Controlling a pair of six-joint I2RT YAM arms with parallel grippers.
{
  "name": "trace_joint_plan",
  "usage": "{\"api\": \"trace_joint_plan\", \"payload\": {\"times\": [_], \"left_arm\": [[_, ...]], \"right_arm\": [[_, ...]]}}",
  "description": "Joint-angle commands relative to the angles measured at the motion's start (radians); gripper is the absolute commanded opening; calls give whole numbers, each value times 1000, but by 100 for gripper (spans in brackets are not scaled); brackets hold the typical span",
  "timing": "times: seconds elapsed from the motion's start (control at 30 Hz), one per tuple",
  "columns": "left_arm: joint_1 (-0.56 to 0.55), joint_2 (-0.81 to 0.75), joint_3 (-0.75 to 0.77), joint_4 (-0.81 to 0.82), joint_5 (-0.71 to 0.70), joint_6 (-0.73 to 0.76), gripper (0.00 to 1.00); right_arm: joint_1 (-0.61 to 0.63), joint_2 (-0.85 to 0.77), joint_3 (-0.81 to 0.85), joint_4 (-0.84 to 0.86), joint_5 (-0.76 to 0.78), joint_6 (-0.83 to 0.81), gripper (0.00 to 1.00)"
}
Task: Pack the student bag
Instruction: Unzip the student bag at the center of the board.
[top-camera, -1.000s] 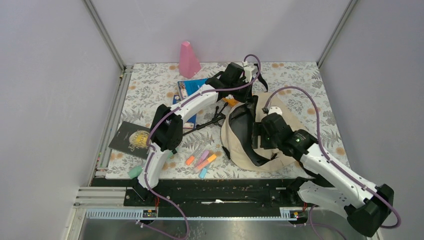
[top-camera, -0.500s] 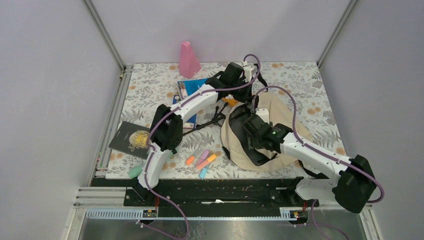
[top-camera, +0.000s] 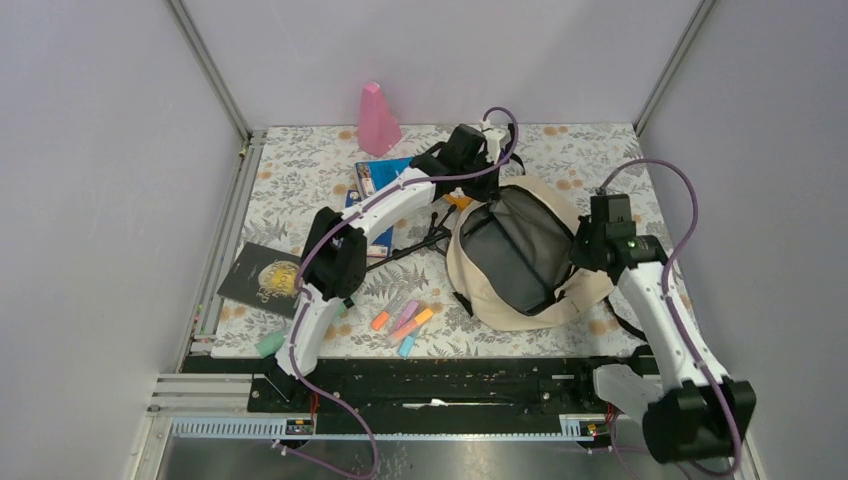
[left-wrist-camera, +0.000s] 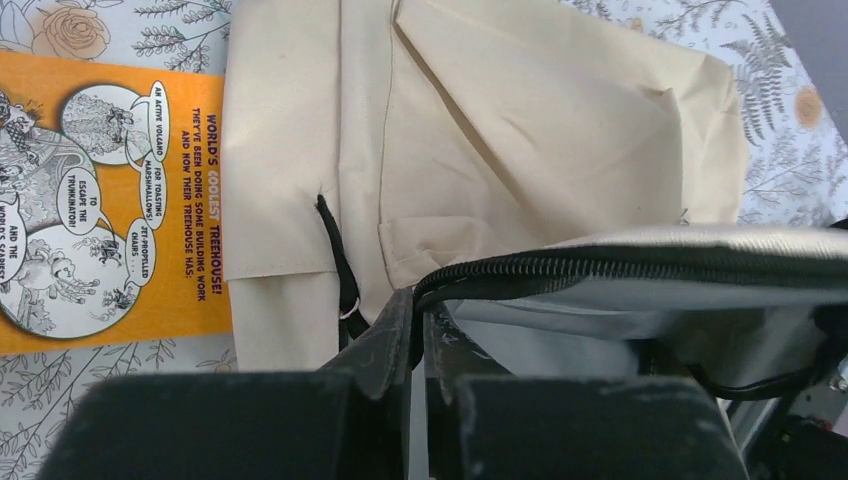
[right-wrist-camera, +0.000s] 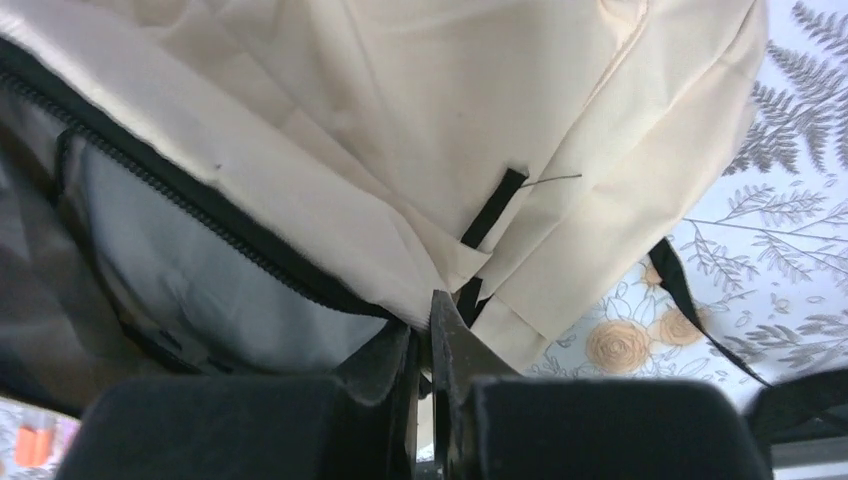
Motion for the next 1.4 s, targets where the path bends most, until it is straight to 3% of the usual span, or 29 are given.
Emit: {"api": "trace_joint_plan", "payload": {"times": [0.0,0.1,0.27,0.37,0.47,0.63,0.73,0.83,1.23,1.37], "left_arm": [[21,52,71,45,-115,45,0],[20,90,113,47,-116,47,0],[13,92,143,83,-34,50,42],[-6,22,70,153,12,91,65],[-39,-68,21,180,49,149,81],[-80,-199,-44,182,38,174,97],[-79,-278,-100,180,-24,132,99],[-78,-351,-169,181,-59,102,99],[-27,-626,-486,198,-89,-49,99],[5,-787,-678,217,-171,-105,99]], "right_arm": [[-224,174,-18,61,-338,-65,0],[-312,308,16,95,-388,-47,0],[-326,469,91,115,-303,-41,0],[-326,524,115,114,-252,-43,9],[-326,536,116,121,-228,-47,32],[-326,480,110,120,-178,-73,68],[-326,425,115,104,-199,-94,87],[-326,365,113,85,-269,-115,96],[-326,190,82,68,-461,-159,100],[-325,115,89,46,-482,-162,99]]}}
